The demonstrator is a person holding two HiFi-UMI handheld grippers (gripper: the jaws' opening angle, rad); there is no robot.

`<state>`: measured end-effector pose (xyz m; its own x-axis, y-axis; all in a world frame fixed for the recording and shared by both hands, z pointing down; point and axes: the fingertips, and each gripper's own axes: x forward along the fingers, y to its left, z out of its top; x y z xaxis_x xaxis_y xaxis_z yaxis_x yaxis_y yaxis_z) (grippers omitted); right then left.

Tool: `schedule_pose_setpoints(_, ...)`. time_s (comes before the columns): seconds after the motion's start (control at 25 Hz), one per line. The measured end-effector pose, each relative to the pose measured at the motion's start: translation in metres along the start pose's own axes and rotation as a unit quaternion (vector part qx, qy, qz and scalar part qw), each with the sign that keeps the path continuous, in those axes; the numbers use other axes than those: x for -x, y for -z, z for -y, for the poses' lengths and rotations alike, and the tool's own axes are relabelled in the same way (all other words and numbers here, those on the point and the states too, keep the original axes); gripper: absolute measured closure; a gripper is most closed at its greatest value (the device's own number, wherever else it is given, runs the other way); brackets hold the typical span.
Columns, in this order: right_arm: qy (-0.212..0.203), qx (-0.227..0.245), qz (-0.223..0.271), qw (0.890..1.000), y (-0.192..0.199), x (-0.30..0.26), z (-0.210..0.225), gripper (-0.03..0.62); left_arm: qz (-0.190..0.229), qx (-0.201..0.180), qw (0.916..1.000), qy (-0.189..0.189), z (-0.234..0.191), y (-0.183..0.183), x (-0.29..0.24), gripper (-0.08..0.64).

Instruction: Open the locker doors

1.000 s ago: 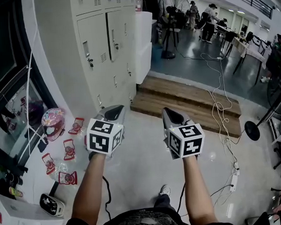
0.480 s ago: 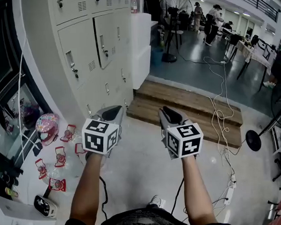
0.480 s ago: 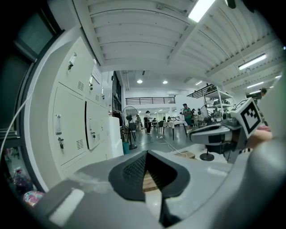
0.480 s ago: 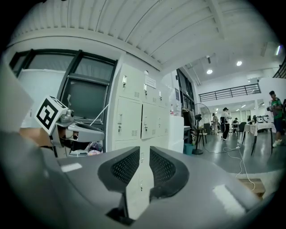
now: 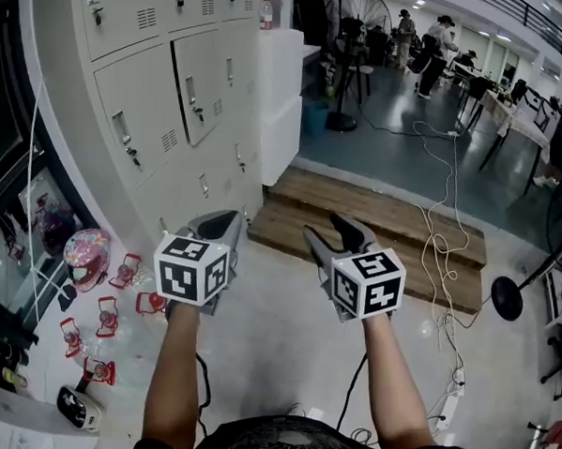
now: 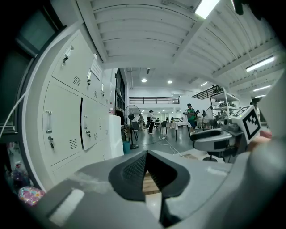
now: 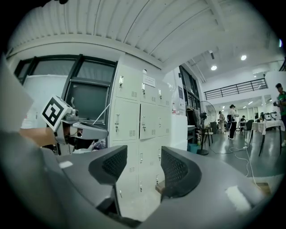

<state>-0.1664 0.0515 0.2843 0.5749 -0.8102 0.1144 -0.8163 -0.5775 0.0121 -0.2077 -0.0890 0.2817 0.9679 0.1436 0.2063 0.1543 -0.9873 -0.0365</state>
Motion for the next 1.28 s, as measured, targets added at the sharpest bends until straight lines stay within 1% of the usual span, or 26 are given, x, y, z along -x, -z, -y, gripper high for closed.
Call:
schedule_pose_setpoints(0.12,-0.007,-0.001,0.003,1.0,0.0,-0.006,0.014,0.331,-0.001,-0.004,1.0,-0.008,0.001,-0.004,-0.013,0.555)
schedule_pose_setpoints(0.32,-0.022,-0.001,0.006,1.0,-0.005,-0.014,0.034,0.268,0.0,0.001,0.9997,-0.023,0.001,-0.009,-0.03,0.557)
schedule_pose_setpoints(0.52,-0.039,0.002,0.008,0.999,-0.007,-0.021,0.046,0.202,0.0,0.003,0.9993,-0.037,0.004,-0.01,-0.039,0.557)
schedule_pose_setpoints(0.76,-0.052,-0.006,0.017,0.998,-0.01,-0.03,0.048,0.198,-0.006,-0.003,0.9986,-0.052,0.001,-0.011,-0.043,0.555)
schedule_pose_setpoints(1.04,-0.07,-0.006,0.013,0.997,-0.006,-0.046,0.046,0.199,-0.007,-0.004,0.9977,-0.068,-0.01,-0.009,-0.047,0.557)
schedule_pose_setpoints(1.28,-0.083,0.001,0.014,0.996,-0.007,-0.077,0.046,0.199,-0.005,0.001,0.9966,-0.082,-0.037,-0.005,-0.06,0.556)
